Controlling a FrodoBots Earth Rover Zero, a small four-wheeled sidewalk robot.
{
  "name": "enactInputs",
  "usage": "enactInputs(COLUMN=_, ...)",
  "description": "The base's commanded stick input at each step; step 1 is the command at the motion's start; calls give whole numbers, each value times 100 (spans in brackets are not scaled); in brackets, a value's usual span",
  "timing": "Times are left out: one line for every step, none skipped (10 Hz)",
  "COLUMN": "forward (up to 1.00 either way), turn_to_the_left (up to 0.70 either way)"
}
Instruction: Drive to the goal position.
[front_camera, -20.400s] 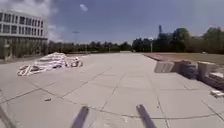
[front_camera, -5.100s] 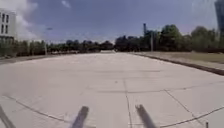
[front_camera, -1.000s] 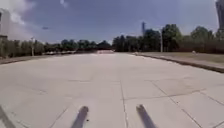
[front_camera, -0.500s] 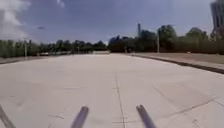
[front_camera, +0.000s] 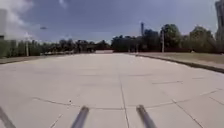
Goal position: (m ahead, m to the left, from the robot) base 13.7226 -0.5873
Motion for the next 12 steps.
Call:
enactInputs(forward=100, turn_to_the_left=0)
enactInputs(forward=100, turn_to_the_left=0)
enactInputs(forward=100, turn_to_the_left=0)
enactInputs(forward=100, turn_to_the_left=0)
enactInputs(forward=100, turn_to_the_left=0)
enactInputs(forward=100, turn_to_the_left=0)
enactInputs(forward=100, turn_to_the_left=0)
enactInputs(forward=100, turn_to_the_left=0)
enactInputs(forward=100, turn_to_the_left=0)
enactInputs(forward=100, turn_to_the_left=0)
enactInputs(forward=100, turn_to_the_left=0)
enactInputs(forward=100, turn_to_the_left=0)
